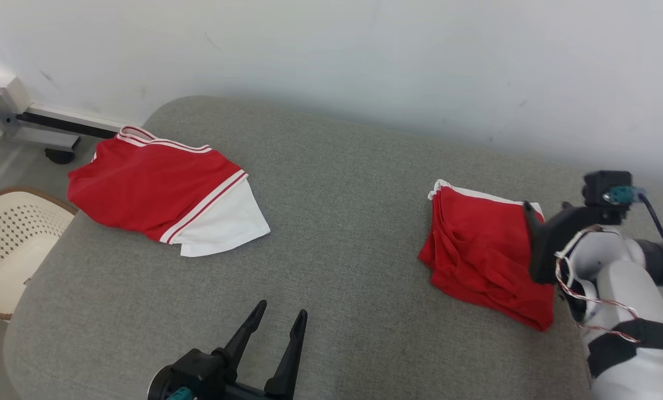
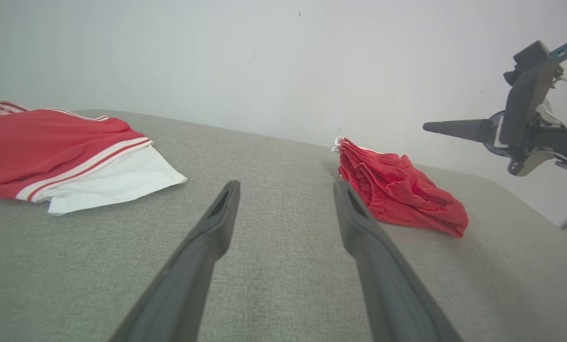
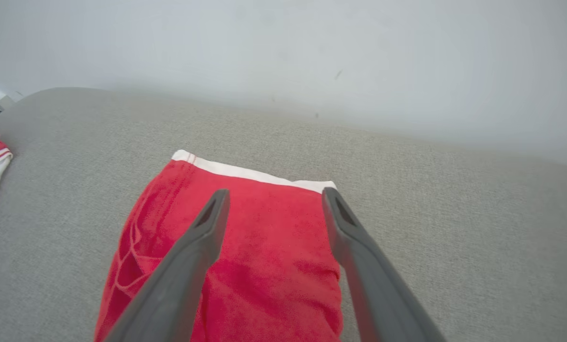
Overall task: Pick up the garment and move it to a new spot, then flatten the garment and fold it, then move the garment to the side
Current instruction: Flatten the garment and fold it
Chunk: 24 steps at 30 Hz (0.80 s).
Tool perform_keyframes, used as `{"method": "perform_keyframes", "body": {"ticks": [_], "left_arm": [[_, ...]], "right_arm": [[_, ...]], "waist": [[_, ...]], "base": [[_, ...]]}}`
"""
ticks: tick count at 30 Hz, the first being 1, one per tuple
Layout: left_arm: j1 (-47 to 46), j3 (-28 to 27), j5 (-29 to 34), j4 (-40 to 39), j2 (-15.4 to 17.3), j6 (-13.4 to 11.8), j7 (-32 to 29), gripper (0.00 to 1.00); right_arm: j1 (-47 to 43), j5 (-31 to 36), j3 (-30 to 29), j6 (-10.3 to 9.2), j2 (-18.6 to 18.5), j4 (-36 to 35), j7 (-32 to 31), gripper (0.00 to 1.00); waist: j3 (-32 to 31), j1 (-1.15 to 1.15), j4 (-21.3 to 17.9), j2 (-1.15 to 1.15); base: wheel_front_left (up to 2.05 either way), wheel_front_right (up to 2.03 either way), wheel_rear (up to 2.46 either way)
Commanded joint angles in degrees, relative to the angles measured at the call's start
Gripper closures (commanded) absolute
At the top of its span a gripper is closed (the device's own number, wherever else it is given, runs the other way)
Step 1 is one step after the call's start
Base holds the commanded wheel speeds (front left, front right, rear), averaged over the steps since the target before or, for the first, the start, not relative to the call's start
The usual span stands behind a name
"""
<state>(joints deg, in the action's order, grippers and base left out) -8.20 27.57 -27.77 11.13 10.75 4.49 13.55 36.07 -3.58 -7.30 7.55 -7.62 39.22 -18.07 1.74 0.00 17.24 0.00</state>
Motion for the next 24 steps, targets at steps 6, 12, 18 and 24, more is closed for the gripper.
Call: {"method": "perform_keyframes", "body": {"ticks": [6, 12, 18, 24], "left_arm": [[-1.09, 0.83, -0.13, -0.33, -0.70, 0.12, 0.31, 0.00], [-2.19, 1.21, -0.44, 0.65, -0.91, 0.48, 0.55, 0.00], [-2.23, 0.97, -0.88, 1.50, -0.63, 0.55, 0.64, 0.00], [-1.21, 0.76, -1.25, 1.57, -0.50, 0.18, 0.91, 0.00]], "right_arm": [[-5.45, 7.68, -5.26, -0.13, 1.53, -3.66, 0.53, 0.94], [-6.36, 9.75, -1.81, -0.13, 3.87, -2.35, 1.60, 1.00], [-6.86, 6.17, 7.43, -0.13, 4.64, -0.98, -0.32, 1.00], [-8.94, -2.45, 19.31, -0.13, 4.74, -3.45, -2.35, 1.00]], "waist": [[1.97, 0.00, -0.88, 0.00], [3.06, 0.00, -0.16, 0.00], [2.36, 0.00, 0.53, 0.00], [1.39, 0.00, 0.45, 0.00]], "base": [[0.00, 0.00, 0.00], [0.00, 0.00, 0.00], [0.00, 0.00, 0.00], [0.00, 0.00, 0.00]]}}
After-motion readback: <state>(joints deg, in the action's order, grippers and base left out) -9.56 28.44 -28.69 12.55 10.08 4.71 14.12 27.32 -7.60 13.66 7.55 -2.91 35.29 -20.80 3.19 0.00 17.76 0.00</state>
